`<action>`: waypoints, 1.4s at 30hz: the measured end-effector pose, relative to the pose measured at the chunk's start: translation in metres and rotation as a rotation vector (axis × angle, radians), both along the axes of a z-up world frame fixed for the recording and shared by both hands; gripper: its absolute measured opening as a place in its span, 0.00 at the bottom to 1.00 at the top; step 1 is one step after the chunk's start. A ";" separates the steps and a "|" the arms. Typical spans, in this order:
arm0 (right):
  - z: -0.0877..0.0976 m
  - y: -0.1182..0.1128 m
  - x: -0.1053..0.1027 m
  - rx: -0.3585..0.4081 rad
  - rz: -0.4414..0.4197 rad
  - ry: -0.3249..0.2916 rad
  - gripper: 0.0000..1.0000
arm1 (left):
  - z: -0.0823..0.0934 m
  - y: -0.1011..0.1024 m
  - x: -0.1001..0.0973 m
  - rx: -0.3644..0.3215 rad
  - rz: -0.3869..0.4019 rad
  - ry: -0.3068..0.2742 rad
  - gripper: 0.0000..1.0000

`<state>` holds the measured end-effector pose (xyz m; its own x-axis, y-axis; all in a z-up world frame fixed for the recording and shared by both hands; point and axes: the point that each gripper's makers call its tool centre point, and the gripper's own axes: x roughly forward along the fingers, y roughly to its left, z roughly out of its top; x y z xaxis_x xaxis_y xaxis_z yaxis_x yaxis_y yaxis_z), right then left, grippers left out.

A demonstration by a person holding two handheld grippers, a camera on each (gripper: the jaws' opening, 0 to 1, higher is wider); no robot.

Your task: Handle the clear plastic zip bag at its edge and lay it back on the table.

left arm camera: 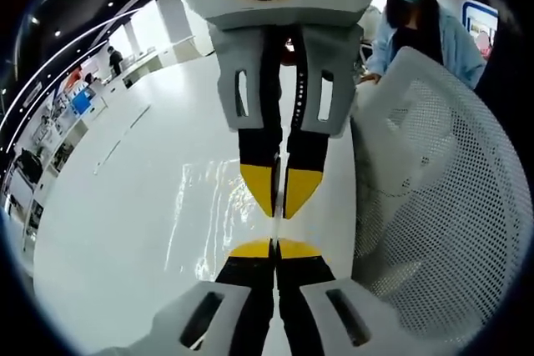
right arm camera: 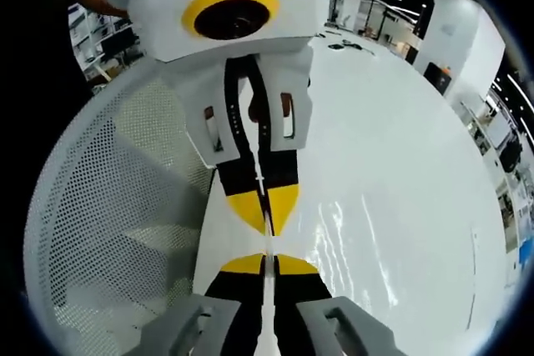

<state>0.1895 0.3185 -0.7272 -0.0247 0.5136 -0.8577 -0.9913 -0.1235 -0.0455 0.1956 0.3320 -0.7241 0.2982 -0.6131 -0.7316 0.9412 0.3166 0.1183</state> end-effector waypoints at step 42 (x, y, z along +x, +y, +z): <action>0.000 -0.002 0.013 0.012 -0.048 0.008 0.00 | -0.002 -0.015 0.016 0.016 -0.039 -0.056 0.00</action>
<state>0.2029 0.3169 -0.7271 -0.0068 0.5245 -0.8514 -0.9964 -0.0754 -0.0385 0.2114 0.3168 -0.7257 0.3145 -0.6133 -0.7245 0.9447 0.2770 0.1757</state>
